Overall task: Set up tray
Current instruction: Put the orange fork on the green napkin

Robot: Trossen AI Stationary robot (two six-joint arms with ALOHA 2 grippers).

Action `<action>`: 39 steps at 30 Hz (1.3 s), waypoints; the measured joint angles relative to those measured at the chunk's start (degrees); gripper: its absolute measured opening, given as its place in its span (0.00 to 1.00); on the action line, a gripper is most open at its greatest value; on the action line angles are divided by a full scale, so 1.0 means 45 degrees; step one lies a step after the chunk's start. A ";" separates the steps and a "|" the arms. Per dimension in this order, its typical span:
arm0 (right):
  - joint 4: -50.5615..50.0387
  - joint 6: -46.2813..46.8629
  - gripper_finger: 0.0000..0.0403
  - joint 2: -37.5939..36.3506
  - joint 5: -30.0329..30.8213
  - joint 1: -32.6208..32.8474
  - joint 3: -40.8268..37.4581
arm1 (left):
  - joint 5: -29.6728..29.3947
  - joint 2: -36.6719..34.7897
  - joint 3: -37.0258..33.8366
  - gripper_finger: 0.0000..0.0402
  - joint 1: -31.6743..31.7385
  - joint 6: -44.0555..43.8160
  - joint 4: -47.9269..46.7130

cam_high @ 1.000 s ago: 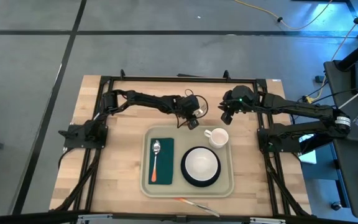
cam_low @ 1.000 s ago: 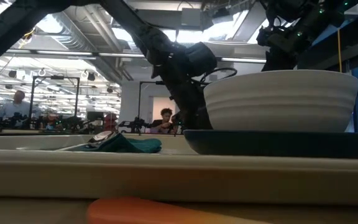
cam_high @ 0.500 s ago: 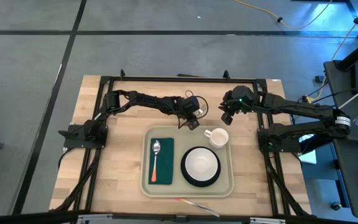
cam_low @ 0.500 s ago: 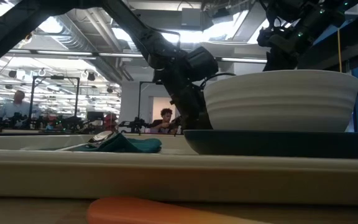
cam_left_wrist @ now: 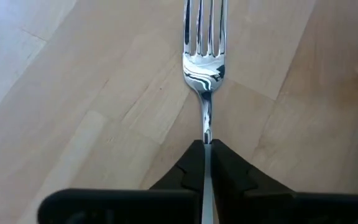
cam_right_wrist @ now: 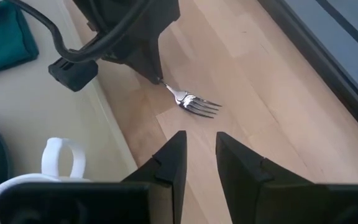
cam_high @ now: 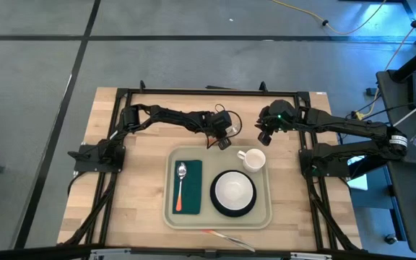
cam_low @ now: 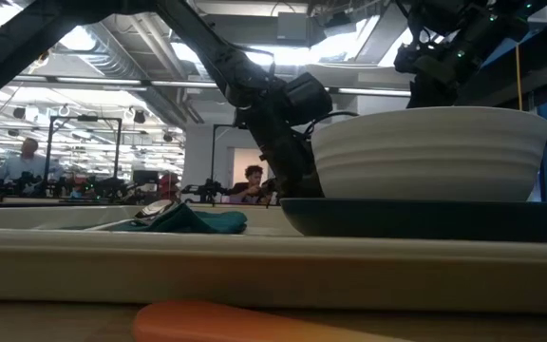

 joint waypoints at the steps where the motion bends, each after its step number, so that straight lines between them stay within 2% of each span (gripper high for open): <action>1: -0.0014 0.0000 0.22 0.0000 0.0001 0.0000 0.0000 | 0.0004 0.0000 0.0000 0.02 0.0000 -0.0004 0.0022; 9: -0.0177 0.0000 0.22 0.0000 0.0001 0.0000 0.0000 | -0.0001 -0.0542 0.0010 0.02 -0.0026 -0.0111 -0.0576; 14: -0.0235 0.0040 0.22 0.0005 0.0059 -0.0010 -0.0005 | -0.0321 -0.2186 0.0194 0.02 -0.0084 -0.0159 -0.1971; 19: -0.0216 0.0368 0.22 0.0005 0.0857 -0.0036 -0.0005 | -0.0777 -0.3550 0.0137 0.01 -0.0525 -0.1179 -0.3850; 24: -0.0360 0.0311 0.22 0.0005 0.1080 -0.0078 -0.0005 | -0.1697 -0.4707 0.0049 0.01 -0.1539 -0.3135 -0.4803; 28: -0.0518 0.0296 0.22 0.0005 0.1094 -0.0078 -0.0005 | -0.1924 -0.5090 0.0019 0.01 -0.2642 -0.4715 -0.5150; 39: -0.1276 0.0340 0.22 0.0005 0.1095 -0.0078 -0.0005 | -0.4415 -0.4648 0.0027 0.02 -0.5996 -1.0784 -0.6131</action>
